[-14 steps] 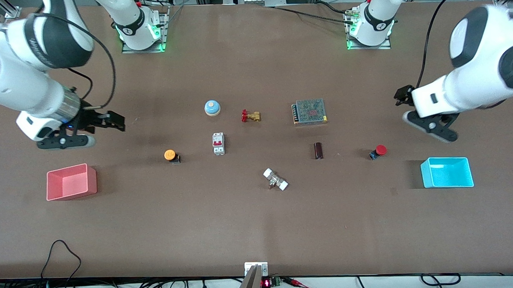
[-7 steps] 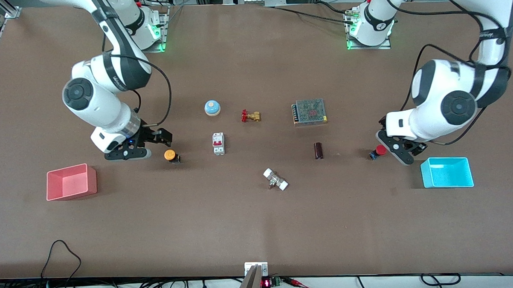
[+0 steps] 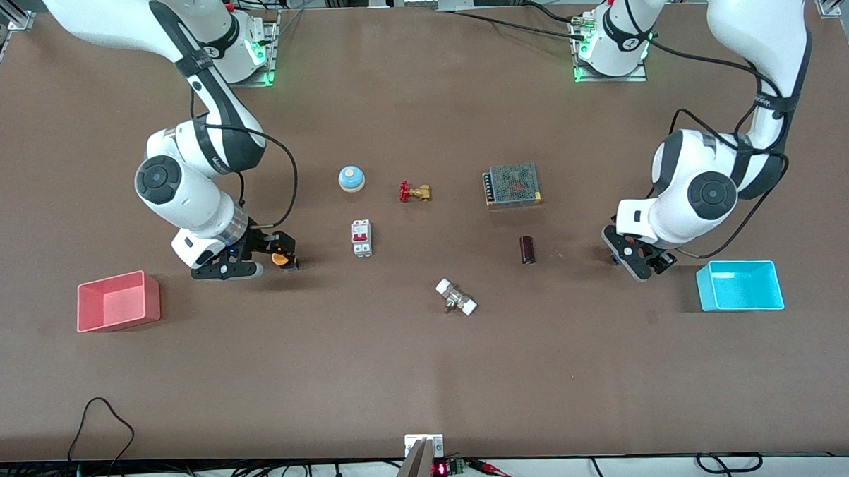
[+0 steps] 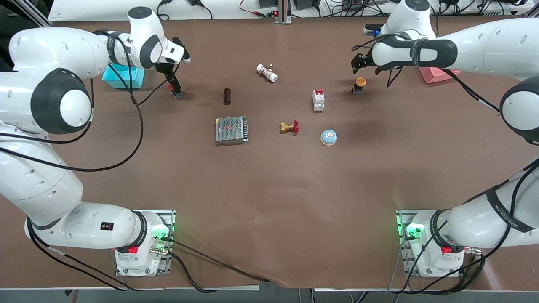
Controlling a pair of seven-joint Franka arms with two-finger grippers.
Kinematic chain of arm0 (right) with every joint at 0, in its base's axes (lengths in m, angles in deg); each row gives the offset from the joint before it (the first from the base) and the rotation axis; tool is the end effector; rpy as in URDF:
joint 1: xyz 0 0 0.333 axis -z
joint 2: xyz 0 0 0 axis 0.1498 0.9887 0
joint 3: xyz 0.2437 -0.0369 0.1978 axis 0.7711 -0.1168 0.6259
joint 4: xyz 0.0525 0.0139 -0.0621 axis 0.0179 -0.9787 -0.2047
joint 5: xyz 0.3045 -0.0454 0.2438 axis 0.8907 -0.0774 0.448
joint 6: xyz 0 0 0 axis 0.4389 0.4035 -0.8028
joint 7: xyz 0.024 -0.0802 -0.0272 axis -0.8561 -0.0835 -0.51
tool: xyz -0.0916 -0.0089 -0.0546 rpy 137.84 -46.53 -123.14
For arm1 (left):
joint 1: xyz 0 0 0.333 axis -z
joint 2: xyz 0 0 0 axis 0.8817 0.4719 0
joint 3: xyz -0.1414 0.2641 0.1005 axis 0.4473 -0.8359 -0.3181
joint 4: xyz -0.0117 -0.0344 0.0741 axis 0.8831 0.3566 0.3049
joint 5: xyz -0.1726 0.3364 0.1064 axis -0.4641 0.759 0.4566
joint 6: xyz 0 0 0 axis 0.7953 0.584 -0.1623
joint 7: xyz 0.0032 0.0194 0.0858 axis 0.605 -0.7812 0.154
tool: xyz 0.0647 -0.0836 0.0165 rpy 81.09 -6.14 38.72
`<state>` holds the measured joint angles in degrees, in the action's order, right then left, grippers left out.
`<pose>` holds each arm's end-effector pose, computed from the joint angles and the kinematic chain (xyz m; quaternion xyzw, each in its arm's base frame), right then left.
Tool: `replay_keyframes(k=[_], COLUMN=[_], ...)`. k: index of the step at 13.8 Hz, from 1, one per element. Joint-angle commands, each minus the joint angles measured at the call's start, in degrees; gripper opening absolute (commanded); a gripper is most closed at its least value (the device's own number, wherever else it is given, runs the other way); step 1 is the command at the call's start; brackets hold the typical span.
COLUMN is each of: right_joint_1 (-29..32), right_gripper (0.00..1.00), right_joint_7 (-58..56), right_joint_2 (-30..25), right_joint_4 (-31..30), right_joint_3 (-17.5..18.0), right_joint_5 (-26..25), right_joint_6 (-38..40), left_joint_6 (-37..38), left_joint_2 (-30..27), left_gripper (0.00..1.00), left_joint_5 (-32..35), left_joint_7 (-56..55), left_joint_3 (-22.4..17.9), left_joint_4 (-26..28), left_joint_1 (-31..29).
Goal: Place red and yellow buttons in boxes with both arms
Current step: 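Grasp the yellow button with the right gripper while the left gripper grasps red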
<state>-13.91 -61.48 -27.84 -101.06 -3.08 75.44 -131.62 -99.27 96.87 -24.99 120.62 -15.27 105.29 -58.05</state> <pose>0.5936 0.1808 0.2716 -0.9984 -0.0037 -0.0345 0.0439 0.5966 -0.0744 0.2303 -0.8764 0.4800 0.0388 0.0068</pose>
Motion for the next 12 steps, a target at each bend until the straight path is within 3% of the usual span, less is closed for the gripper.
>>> replay_keyframes(k=[1, 3, 5, 8, 10, 12], right_joint_1=[0.0, -0.5, -1.4, -1.5, -1.5, -1.6], right_gripper=[1.0, 1.0, 1.0, 1.0, 1.0, 1.0], right_joint_7=[3.0, 4.3, 5.8, 6.4, 6.4, 6.4], right_joint_2=[1.6, 2.3, 2.9, 4.3, 4.7, 5.2], right_joint_4=[0.1, 0.2, 0.5, 1.3, 1.4, 1.5], right_joint_3=[0.3, 0.3, 0.3, 0.3, 0.3, 0.3], right_joint_5=[-2.9, -3.0, -4.5, -8.9, -9.1, -9.1], right_joint_6=[-1.1, -1.1, -1.1, -1.2, -1.3, -1.4], left_joint_6=[-1.9, -4.3, -5.7, -5.6, -5.2, -5.0], left_joint_2=[0.2, 1.0, 1.9, 2.0, 1.8, 1.6], left_gripper=[1.0, 0.88, 0.86, 0.54, 0.32, 0.2], left_joint_5=[1.1, 1.1, 1.1, 1.1, 1.1, 1.1], left_joint_7=[1.9, 3.3, 4.1, 4.2, 4.2, 4.2], left_joint_3=[-0.1, -0.1, -0.2, -0.2, -0.2, -0.2], left_joint_4=[1.1, 1.9, 2.1, 2.5, 2.4, 2.3], left_joint_1=[-0.4, -0.5, -0.6, -0.6, -0.6, -0.5])
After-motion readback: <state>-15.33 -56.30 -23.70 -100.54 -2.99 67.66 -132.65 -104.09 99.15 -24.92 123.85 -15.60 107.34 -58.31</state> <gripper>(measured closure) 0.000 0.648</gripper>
